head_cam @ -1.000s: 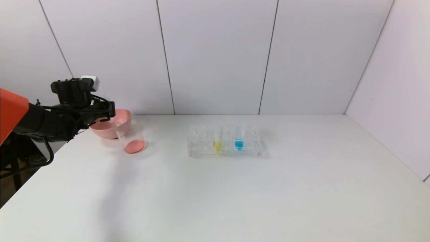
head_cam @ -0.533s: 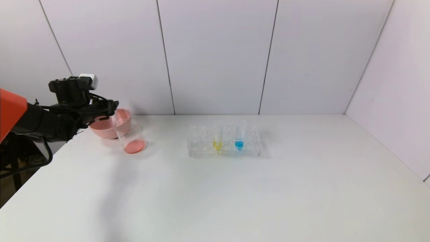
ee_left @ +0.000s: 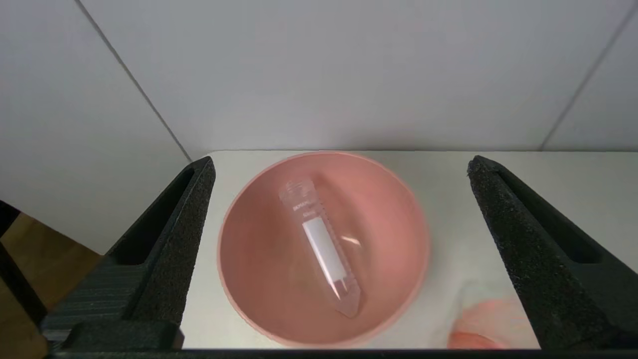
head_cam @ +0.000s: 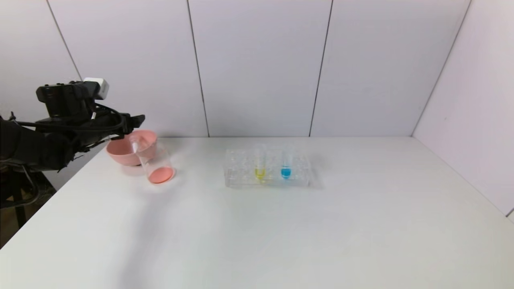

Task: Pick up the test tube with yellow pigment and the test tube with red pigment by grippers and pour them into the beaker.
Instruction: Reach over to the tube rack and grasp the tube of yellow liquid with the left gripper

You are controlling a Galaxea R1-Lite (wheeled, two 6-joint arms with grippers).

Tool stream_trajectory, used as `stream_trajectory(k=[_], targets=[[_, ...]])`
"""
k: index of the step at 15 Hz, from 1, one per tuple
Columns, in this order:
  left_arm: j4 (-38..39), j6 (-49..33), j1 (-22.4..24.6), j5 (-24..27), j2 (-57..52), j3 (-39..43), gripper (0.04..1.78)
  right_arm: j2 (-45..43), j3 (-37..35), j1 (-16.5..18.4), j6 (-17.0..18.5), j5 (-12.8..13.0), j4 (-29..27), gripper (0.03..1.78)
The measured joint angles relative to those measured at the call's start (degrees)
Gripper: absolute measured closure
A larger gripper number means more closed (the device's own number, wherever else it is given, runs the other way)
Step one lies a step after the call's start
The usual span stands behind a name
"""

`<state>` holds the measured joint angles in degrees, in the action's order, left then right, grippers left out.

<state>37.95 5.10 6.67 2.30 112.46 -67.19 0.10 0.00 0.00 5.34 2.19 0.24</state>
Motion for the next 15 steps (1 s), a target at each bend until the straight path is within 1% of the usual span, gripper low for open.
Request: stream_trajectory(k=[3,4,5,7,10,12,15], targets=[[-0.1,0.9,-2.0,5.3,-7.8,9.0,0.06,0.0,0.0,0.0,0.0,0.0,0.0,0.1],[-0.1,2.7,-2.5,6.7,-10.3,12.4,0.06,0.0,0.0,0.0,0.0,0.0,0.0,0.1],[0.1,6.3,-2.6,7.6,-12.7,15.8,0.06,0.0,0.0,0.0,0.0,0.0,0.0,0.1],[0.1,15.9,-2.6,8.2,-17.6,22.1,0.06,0.0,0.0,0.0,0.0,0.0,0.0,0.1],[0.0,30.8,-1.6,8.2,-22.0,28.7,0.06,0.0,0.0,0.0,0.0,0.0,0.0,0.1],[0.0,41.8,0.1,6.9,-23.5,32.4,0.06,0.0,0.0,0.0,0.0,0.0,0.0,0.1],[0.0,56.4,1.4,2.4,-24.3,35.7,0.06,0.0,0.0,0.0,0.0,0.0,0.0,0.1]])
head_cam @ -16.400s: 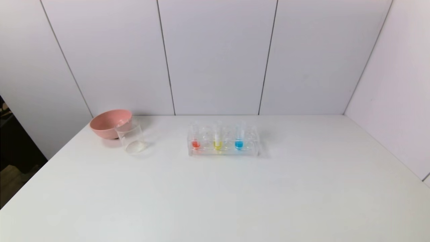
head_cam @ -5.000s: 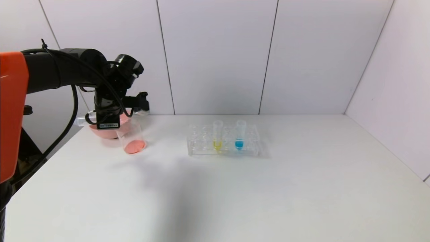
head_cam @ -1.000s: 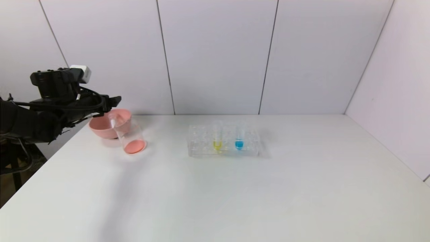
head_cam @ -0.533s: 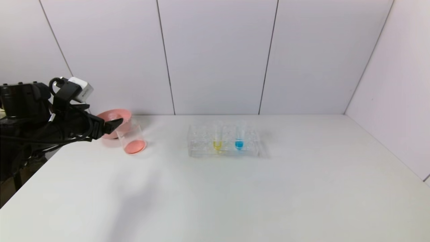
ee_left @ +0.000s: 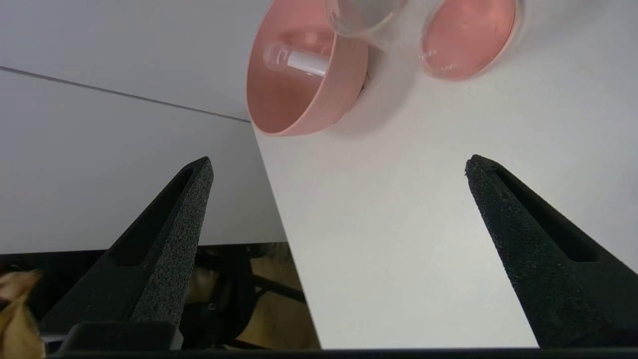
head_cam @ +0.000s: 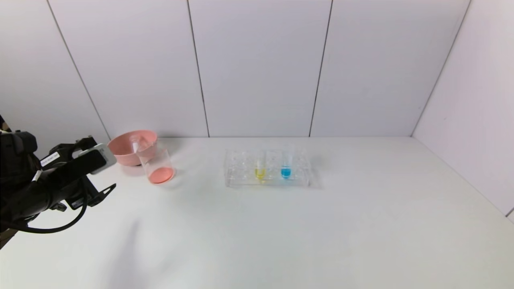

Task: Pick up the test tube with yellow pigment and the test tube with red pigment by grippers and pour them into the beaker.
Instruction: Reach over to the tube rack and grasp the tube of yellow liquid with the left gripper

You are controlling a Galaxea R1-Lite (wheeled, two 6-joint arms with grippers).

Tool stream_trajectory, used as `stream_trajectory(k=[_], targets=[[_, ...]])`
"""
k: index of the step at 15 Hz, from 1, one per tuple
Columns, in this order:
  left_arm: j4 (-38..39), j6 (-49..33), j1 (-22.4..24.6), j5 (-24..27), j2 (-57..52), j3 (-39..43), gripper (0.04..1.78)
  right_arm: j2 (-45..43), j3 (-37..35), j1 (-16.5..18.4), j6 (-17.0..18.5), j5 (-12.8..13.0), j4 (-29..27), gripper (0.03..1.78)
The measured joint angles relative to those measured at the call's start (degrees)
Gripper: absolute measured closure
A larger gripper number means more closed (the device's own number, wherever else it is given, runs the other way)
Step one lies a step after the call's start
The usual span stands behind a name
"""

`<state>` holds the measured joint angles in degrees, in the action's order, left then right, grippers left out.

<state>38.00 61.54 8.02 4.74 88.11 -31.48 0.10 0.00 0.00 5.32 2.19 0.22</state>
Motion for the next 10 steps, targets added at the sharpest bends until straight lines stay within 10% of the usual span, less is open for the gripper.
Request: stream_trajectory(k=[10], targets=[[0.4,23.3,0.2,-9.3,1.2,0.1,0.06,0.0,0.0,0.0,0.0,0.0,0.0,0.1]])
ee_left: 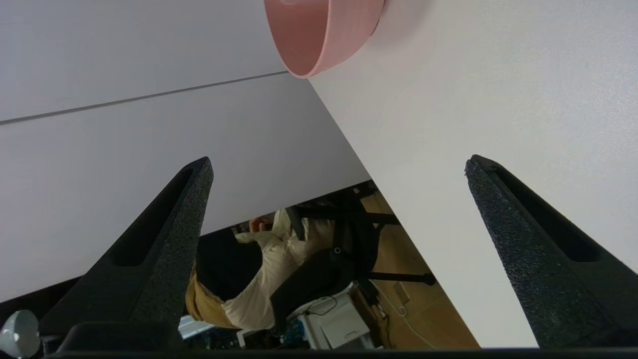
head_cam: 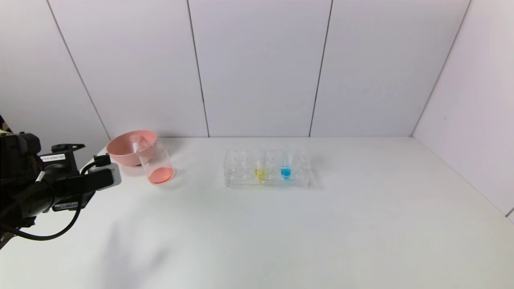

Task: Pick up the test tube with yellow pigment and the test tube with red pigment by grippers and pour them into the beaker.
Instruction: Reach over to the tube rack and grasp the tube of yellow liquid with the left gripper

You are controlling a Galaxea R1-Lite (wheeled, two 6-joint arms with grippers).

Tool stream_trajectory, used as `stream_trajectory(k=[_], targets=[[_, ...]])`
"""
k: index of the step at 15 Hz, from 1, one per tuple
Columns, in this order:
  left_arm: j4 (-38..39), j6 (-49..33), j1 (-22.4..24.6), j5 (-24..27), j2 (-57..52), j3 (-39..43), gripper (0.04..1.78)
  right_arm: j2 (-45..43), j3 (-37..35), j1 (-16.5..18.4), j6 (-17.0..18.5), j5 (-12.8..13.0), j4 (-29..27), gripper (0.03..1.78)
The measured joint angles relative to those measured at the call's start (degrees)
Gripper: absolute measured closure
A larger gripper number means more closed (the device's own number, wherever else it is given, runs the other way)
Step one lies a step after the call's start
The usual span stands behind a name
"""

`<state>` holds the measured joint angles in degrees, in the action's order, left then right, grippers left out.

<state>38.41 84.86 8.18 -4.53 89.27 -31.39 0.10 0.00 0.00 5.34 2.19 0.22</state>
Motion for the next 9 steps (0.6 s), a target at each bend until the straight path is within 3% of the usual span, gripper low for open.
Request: stream_trajectory(k=[3,9], targets=[[0.1,4.2,0.1,-2.4,-0.2,-1.3,0.06,0.0,0.0,0.0,0.0,0.0,0.0,0.1],[0.0,4.7,0.0,-3.6,0.0,-3.1,0.06,0.0,0.0,0.0,0.0,0.0,0.0,0.1]])
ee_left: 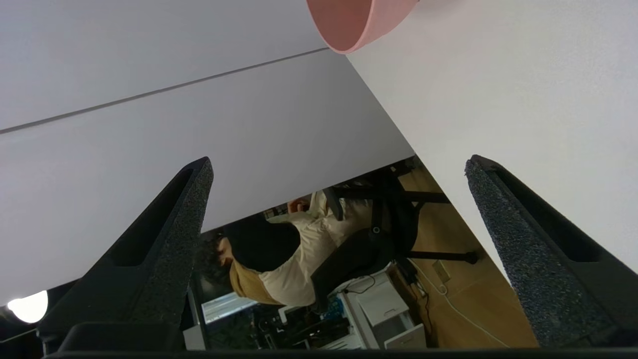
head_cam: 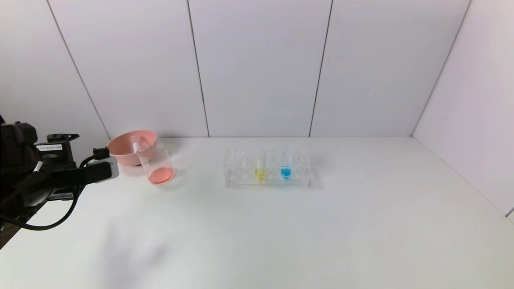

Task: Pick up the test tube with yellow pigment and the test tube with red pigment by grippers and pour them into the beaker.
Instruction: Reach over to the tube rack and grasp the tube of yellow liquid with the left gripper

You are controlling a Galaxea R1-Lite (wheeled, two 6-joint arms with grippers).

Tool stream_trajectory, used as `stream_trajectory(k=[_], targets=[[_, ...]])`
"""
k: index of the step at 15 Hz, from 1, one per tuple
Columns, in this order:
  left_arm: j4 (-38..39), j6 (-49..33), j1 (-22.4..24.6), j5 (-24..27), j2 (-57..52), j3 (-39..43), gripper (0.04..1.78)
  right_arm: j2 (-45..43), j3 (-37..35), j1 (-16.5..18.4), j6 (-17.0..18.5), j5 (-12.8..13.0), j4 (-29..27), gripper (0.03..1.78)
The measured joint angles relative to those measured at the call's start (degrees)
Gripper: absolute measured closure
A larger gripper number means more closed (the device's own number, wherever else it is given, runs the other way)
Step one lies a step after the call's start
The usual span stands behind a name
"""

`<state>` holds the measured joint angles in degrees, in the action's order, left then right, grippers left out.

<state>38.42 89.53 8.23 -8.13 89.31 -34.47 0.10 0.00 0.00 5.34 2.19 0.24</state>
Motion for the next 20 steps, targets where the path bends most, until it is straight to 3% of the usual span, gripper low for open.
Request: stream_trajectory(k=[6,10,13,16,18,20], targets=[[-0.1,2.7,-1.6,-2.8,1.5,-1.8,0.06,0.0,0.0,0.0,0.0,0.0,0.0,0.1],[0.0,-0.9,-2.2,-2.6,2.3,-5.2,0.06,0.0,0.0,0.0,0.0,0.0,0.0,0.1],[-2.4,-11.3,-2.5,-2.1,2.9,-8.1,0.06,0.0,0.0,0.0,0.0,0.0,0.0,0.1],[-14.7,-22.7,-2.6,-0.6,0.7,-12.9,0.06,0.0,0.0,0.0,0.0,0.0,0.0,0.1],[-25.8,-32.1,-2.6,5.0,-1.1,-18.2,0.06,0.0,0.0,0.0,0.0,0.0,0.0,0.1],[-31.3,-44.4,-2.6,13.3,-1.5,-22.1,0.06,0.0,0.0,0.0,0.0,0.0,0.0,0.1]])
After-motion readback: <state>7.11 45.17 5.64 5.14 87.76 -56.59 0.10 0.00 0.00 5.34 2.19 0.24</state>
